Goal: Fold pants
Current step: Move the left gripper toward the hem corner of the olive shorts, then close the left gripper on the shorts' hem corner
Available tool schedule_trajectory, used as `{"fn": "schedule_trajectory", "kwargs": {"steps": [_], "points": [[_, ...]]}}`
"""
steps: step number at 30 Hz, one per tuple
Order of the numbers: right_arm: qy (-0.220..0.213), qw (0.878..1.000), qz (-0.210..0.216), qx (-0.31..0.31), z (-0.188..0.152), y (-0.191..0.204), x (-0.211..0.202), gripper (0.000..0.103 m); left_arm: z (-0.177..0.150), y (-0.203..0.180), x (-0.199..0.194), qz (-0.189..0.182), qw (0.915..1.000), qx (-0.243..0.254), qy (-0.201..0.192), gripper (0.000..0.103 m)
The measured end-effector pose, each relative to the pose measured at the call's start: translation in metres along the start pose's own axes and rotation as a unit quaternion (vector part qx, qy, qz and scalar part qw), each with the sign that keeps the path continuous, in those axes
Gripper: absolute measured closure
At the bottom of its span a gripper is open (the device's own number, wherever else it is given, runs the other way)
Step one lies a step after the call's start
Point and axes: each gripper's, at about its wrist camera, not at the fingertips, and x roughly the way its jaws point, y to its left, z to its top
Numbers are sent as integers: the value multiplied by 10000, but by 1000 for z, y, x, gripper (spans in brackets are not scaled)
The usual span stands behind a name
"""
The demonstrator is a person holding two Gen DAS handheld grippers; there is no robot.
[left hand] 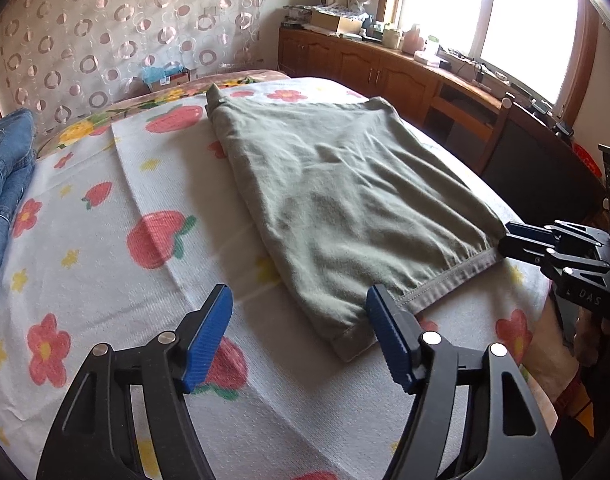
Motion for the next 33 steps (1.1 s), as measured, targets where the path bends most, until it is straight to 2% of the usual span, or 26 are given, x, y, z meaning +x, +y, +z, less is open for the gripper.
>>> {"fn": "schedule_trajectory", "kwargs": {"steps": [6, 11, 14, 19, 27, 31, 33], "points": [[7, 10000, 25, -14, 0, -1, 1, 77, -2, 0, 0, -16, 10000, -3, -11, 34], [5, 10000, 57, 10, 0, -4, 1, 76, -5, -2, -5, -189, 9998, 2, -34, 49], [29, 10000, 71, 47, 1, -7, 0, 74, -7, -5, -7, -277, 9996, 28, -16, 55], [49, 10000, 81, 29, 3, -7, 1, 74, -12, -8, -7, -387, 9992, 67, 17, 57], [15, 9999, 128, 30, 0, -8, 2, 74, -13, -9, -8, -360, 9993, 74, -33, 57], [8, 9999, 165, -15, -1, -8, 1, 75, -13, -9, -8, -466, 9989, 54, -54, 64], [18, 9997, 226, -45, -2, -7, 1, 79, -13, -10, -8, -510, 9987, 53, -60, 67]]}}
